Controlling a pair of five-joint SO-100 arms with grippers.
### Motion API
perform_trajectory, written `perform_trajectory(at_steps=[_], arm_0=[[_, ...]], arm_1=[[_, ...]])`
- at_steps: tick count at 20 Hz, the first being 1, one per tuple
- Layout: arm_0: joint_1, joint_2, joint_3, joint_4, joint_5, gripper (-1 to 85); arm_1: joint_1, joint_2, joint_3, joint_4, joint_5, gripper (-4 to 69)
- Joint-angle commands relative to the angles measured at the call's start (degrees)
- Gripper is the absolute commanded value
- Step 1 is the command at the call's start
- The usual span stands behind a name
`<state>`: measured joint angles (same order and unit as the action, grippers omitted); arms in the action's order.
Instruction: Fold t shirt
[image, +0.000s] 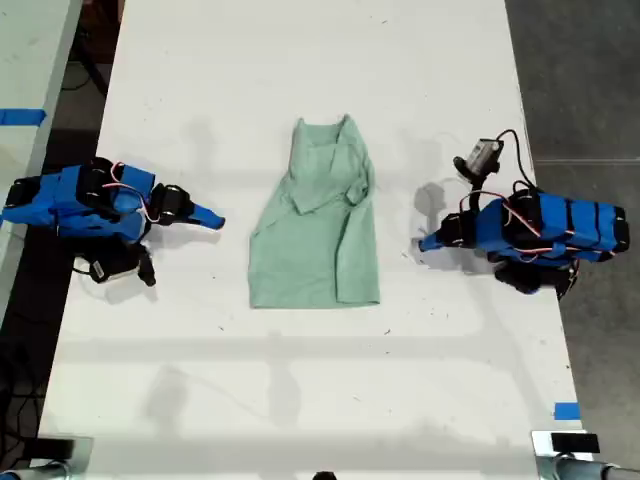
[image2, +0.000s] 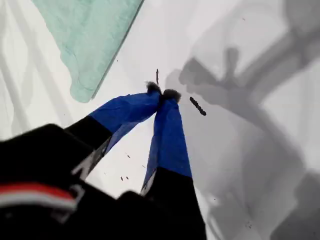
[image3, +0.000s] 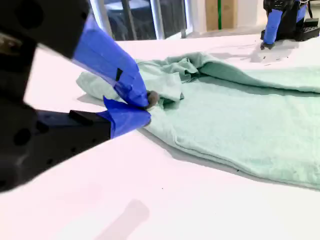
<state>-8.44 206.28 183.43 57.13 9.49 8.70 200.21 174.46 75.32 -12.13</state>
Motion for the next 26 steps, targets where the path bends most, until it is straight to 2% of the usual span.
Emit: perform_trajectory(at_steps=[1,9,14,16,19,22,26], arm_0=[[0.6,0.1,-0.2,-1.4,0.4,-0.1],[0.4,-2.6,-3.6,1.5,-1.7,-0.2],[-3.0,-34.9,-18.9,-3.3,-1.1,-0.2],[-2.0,-35.6,-17.8,-8.3,-0.4,-0.2],[-1.9,-25.1,-15.3,-3.9,-0.4,-0.2],[-2.6,-40.6,-25.0,-2.2,-0.8,-0.2],[1.2,-65.8,-37.1,-6.7,-2.5,-0.2]], arm_1=[[-0.2,0.7,0.8,0.6,-0.2,1.2],[0.0,0.7,0.8,0.9,0.1,1.2],[0.0,0.7,0.8,0.9,0.0,1.2],[0.0,0.7,0.8,0.9,0.0,1.2],[-0.2,0.7,0.8,0.8,0.0,1.2],[-0.2,0.7,0.8,0.8,0.0,1.2],[-0.2,0.7,0.8,0.5,-0.3,1.2]])
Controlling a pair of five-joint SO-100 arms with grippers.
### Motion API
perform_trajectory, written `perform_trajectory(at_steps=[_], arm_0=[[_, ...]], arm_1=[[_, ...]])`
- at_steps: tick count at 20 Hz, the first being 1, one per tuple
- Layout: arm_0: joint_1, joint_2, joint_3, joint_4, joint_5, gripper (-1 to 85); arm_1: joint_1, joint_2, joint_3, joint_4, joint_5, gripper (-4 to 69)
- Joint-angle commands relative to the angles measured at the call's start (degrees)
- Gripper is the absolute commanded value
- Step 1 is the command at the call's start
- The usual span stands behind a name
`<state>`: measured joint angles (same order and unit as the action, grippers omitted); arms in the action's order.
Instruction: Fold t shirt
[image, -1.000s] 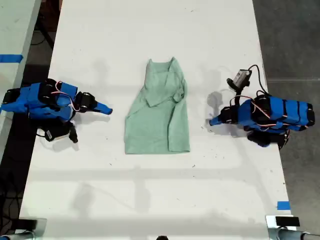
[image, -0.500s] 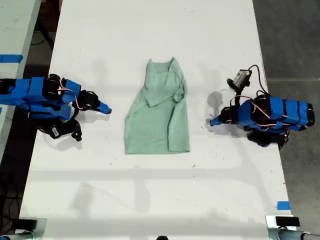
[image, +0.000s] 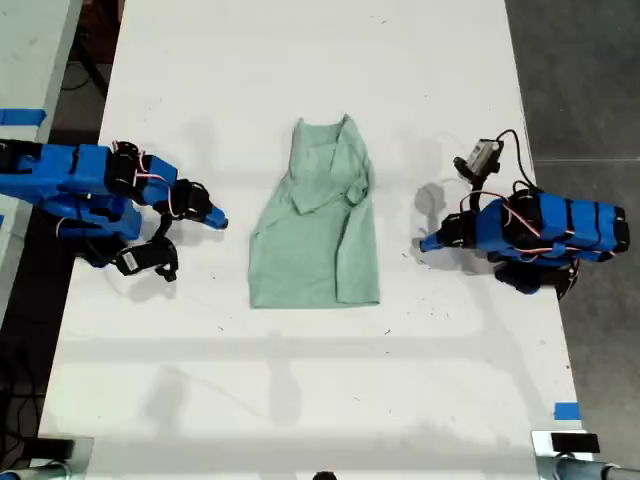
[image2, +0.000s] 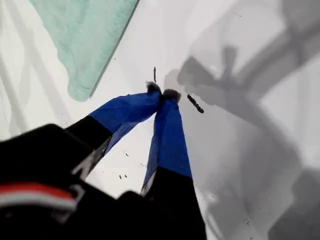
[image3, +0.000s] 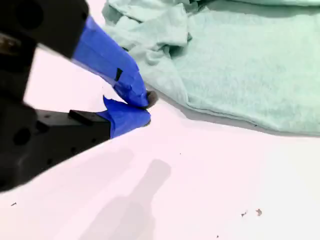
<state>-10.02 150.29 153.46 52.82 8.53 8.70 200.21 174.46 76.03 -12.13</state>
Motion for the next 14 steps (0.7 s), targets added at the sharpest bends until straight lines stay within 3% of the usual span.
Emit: perform_trajectory(at_steps=[1,6,9,14], arm_0=[[3.6,-15.6,-11.2,-2.0,-2.7,-0.2],[6.6,-34.6,-26.9,1.8,-6.2,0.4],[8.2,-37.5,-29.9,0.7,-6.9,13.7],[8.9,-46.4,-36.4,4.9,-8.6,17.3]], arm_1=[[-0.4,0.7,0.7,-0.3,-0.4,-0.1],[-0.6,0.7,0.7,-0.5,-0.5,-1.9],[-0.7,0.7,0.8,-0.5,-0.4,-1.9],[-0.7,0.7,0.9,-0.4,-0.2,-1.9]])
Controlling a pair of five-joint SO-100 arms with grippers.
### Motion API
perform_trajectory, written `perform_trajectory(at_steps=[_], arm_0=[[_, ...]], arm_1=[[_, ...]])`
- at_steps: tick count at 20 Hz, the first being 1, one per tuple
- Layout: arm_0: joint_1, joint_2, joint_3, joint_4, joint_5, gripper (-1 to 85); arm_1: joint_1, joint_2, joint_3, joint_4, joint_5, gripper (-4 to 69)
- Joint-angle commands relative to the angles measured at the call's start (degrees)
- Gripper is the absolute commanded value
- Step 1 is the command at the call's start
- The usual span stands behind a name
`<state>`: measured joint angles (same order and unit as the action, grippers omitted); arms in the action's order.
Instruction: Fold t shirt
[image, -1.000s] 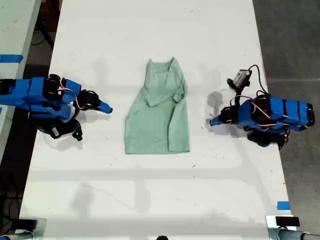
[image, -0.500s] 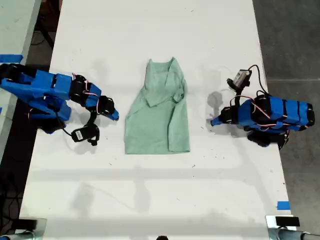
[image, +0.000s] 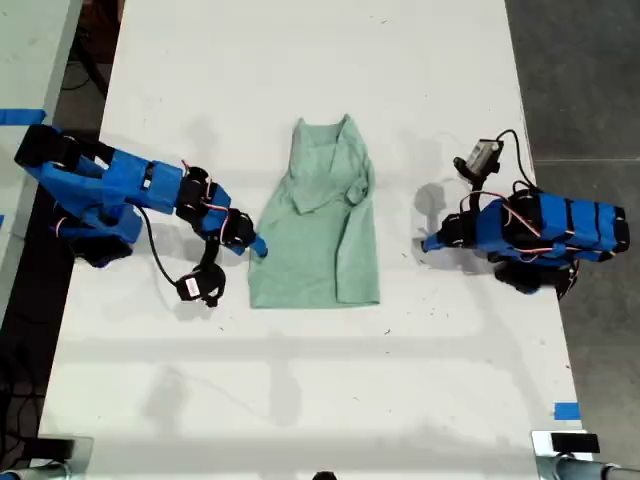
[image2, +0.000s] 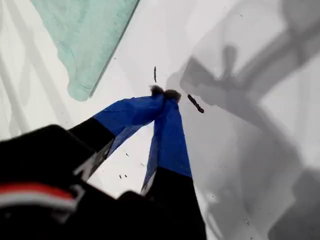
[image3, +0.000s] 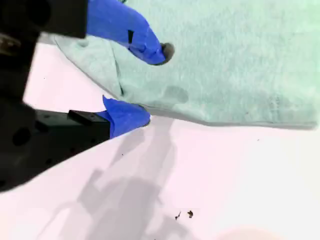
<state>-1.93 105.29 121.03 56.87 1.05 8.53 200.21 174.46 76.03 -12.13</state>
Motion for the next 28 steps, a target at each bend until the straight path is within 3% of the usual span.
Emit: perform_trajectory(at_steps=[1,8,10,12,17,22,28], arm_0=[[0.8,-2.5,-4.6,0.9,-1.1,17.5],[0.4,-6.6,-6.2,-1.9,2.9,17.3],[-0.9,-11.3,-8.5,-0.4,3.1,13.7],[-4.0,-20.6,-13.4,4.0,3.3,1.1],[-0.8,-32.1,-35.6,24.1,-2.0,-0.1],[1.1,-29.1,-53.0,32.3,1.3,-0.1],[-0.3,-26.7,-59.9,32.5,3.6,-0.2]], arm_1=[[-0.5,0.7,0.9,-0.4,-0.2,-1.9],[-0.6,0.7,0.9,-0.4,-0.2,-1.9],[-0.6,0.7,0.9,-0.4,-0.2,-1.9],[-0.7,0.7,0.9,-0.4,-0.3,-1.9],[-0.9,0.7,0.8,-0.4,-0.3,-1.9],[-0.9,0.7,0.8,-0.4,-0.3,-1.9],[-0.8,0.7,0.8,-0.4,-0.4,-1.9]])
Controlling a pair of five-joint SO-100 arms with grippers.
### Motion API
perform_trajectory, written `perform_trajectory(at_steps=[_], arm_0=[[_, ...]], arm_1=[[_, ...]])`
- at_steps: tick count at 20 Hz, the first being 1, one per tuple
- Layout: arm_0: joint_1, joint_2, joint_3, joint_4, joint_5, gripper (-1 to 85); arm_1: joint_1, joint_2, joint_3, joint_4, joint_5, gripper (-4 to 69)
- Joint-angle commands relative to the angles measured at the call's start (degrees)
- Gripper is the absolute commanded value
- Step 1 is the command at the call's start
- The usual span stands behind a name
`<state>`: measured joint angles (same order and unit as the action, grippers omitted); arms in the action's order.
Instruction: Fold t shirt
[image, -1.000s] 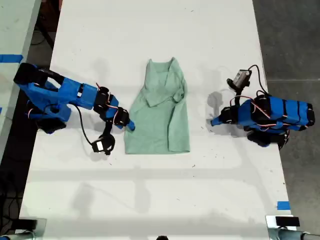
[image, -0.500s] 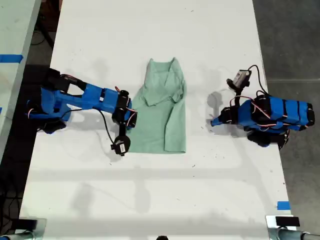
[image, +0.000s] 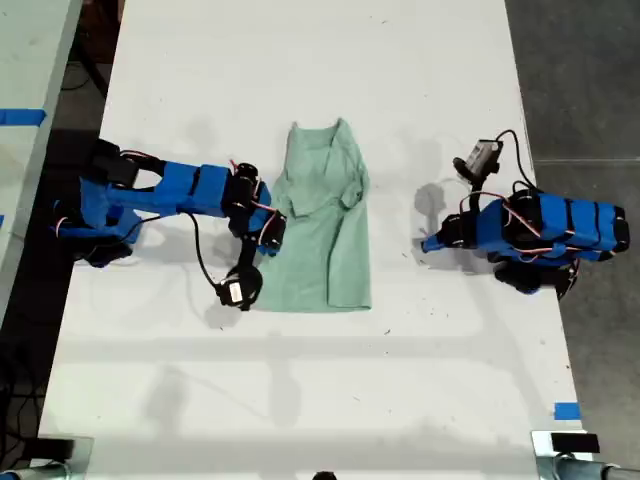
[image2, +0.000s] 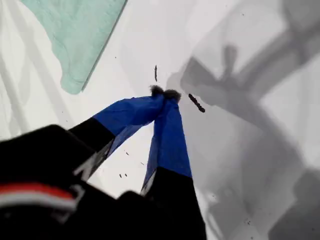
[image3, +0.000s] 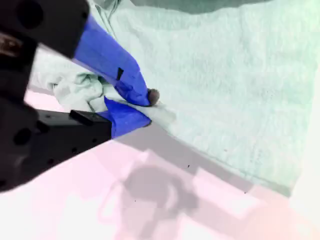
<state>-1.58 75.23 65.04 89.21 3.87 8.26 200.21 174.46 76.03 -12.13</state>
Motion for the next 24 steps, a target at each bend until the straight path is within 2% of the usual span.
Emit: perform_trajectory(at_steps=[1,4,8,11,12,13,14,15,17,19,24], arm_0=[[-1.4,1.8,-5.7,0.0,1.0,-0.2],[-4.0,-1.9,-11.2,-2.0,2.6,-0.2],[-5.0,-1.7,-11.2,-9.8,4.6,-0.2],[-4.7,-3.3,-11.2,-17.8,8.6,0.1],[-4.4,-4.4,-11.2,-19.7,8.9,3.1],[-4.0,-5.8,-11.3,-21.6,9.4,11.5],[-3.8,-6.9,-11.3,-22.7,9.8,23.6],[-3.6,-7.6,-11.3,-23.3,10.4,25.8],[-3.6,-7.3,-11.3,-22.6,10.1,21.3],[-3.9,-5.1,-11.2,-22.0,9.0,20.8],[-5.6,-1.8,-11.2,-19.2,-5.4,18.9]], arm_1=[[-0.5,0.7,0.8,-0.4,-0.4,-1.9],[-0.5,0.7,0.8,-0.4,-0.4,-1.9],[-0.6,0.7,0.8,-0.4,-0.5,-1.9],[-0.7,0.7,0.8,-0.4,-0.5,-1.9],[-0.7,0.7,0.8,-0.4,-0.5,-1.9],[-0.7,0.7,0.7,-0.4,-0.5,-1.9],[-0.7,0.7,0.7,-0.4,-0.5,-1.9],[-0.7,0.7,0.7,-0.5,-0.5,-1.9],[-0.7,0.7,0.7,-0.5,-0.5,-1.9],[-0.8,0.7,0.7,-0.5,-0.5,-1.9],[-0.6,0.7,0.7,-0.5,-0.5,-1.9]])
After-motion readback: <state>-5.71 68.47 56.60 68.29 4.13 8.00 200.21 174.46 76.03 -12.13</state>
